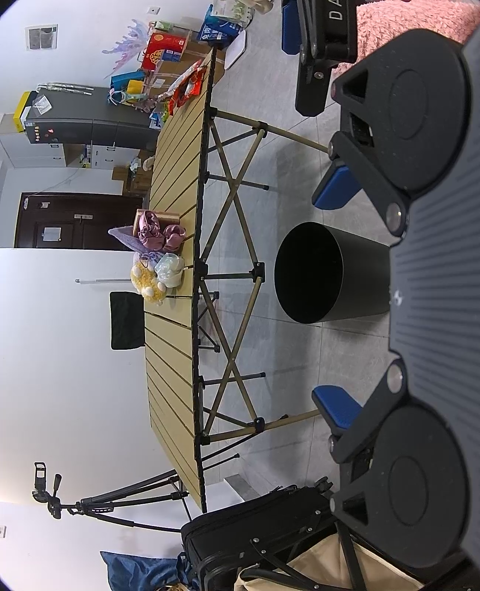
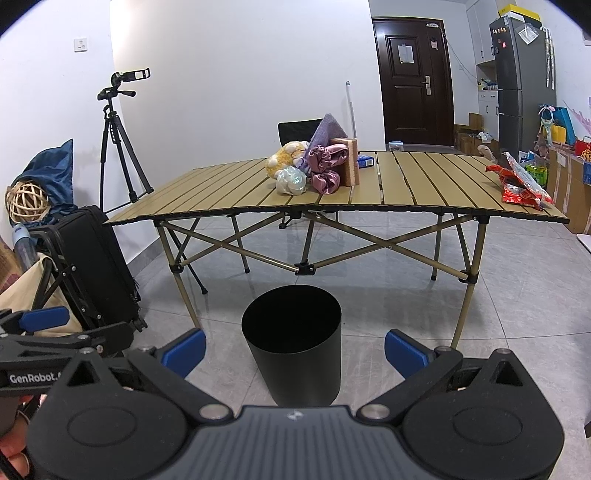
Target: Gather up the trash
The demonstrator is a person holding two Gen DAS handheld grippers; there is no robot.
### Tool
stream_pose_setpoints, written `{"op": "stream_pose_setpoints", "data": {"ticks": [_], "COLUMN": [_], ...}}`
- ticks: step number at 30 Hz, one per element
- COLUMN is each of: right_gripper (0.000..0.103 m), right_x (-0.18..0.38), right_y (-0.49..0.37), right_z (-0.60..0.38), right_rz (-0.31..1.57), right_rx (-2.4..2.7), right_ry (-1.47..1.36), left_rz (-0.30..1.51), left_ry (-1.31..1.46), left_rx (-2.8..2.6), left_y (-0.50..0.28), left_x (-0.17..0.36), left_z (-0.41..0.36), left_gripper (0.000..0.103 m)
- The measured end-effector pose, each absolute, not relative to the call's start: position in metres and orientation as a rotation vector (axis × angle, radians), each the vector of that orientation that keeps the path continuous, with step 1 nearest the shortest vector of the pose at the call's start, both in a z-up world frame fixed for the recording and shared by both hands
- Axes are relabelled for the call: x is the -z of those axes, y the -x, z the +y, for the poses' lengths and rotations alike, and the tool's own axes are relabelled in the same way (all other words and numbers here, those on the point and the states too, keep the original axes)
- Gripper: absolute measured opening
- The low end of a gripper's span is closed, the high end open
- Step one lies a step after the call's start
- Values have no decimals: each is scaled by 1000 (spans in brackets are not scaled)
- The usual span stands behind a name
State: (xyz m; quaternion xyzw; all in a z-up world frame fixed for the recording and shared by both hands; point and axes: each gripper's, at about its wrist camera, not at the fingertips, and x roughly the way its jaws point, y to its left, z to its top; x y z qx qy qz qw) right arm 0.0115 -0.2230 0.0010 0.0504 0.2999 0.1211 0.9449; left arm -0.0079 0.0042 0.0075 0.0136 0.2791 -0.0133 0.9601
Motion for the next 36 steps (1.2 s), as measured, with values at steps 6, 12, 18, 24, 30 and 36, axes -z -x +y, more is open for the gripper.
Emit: {"op": "stream_pose_setpoints", "data": {"ticks": [6,12,18,24,30,36], "right_gripper": [103,103,103,103,103,103], "right_x": [-1,-1,-1,-2,-1,1], "right_y": [-12,-11,-12,-21,-38,-63], "right_z": [-223,-222,-219,-217,-216,-218], "right_rz": [612,611,611,610,602,591], "right_rx": [-247,-248,-250,-256,-264,-258], "right_ry": [-103,-101,-96,-94,-104,-113], "left_rz": [564,562,556,553,546,537], "left_ry": [-27,-26,-23,-20,-16,-11], "left_rx": [27,27,19,8,-4,-14], "left_y": [8,8,8,3,-11,-36], "left_x": [-8,-8,-9,-11,-14,-16], "left_z": [4,3,3,4,9,12], "left_gripper": [103,103,103,103,103,103]}}
